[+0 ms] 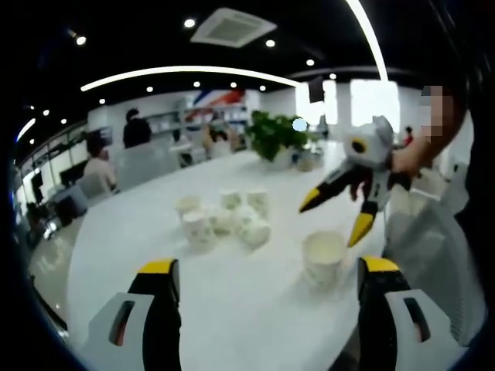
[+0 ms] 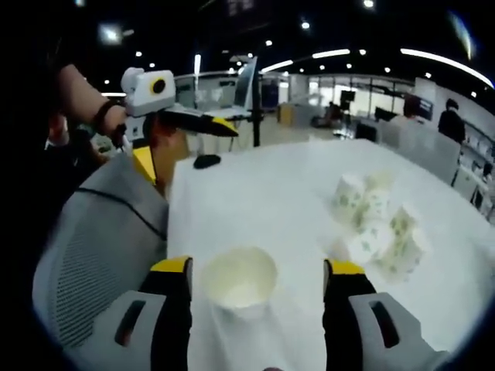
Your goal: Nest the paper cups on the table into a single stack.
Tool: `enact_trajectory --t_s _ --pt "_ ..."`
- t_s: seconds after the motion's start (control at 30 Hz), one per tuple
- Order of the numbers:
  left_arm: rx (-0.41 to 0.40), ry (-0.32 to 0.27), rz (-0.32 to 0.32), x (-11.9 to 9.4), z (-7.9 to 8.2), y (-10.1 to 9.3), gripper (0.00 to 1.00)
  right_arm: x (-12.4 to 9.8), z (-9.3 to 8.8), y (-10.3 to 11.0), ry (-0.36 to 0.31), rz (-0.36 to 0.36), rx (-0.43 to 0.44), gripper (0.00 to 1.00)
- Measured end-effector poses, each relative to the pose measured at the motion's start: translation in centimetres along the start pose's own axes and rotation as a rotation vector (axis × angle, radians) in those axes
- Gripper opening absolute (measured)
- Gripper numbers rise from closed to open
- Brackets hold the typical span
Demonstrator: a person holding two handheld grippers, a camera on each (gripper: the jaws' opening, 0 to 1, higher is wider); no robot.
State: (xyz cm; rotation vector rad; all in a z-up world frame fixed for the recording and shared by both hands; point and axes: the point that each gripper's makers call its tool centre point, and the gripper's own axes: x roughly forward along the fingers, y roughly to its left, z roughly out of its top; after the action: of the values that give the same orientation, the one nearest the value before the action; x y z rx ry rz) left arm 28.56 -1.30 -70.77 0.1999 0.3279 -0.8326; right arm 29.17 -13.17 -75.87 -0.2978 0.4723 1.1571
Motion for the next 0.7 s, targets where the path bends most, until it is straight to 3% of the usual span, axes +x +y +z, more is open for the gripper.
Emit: enact_trajectory --t_s 0.7 --pt "-0.004 -0.001 0.004 0.0 0.0 -0.1 0.96 -1.2 0.6 -2.9 -0.019 -0.076 0.028 0.77"
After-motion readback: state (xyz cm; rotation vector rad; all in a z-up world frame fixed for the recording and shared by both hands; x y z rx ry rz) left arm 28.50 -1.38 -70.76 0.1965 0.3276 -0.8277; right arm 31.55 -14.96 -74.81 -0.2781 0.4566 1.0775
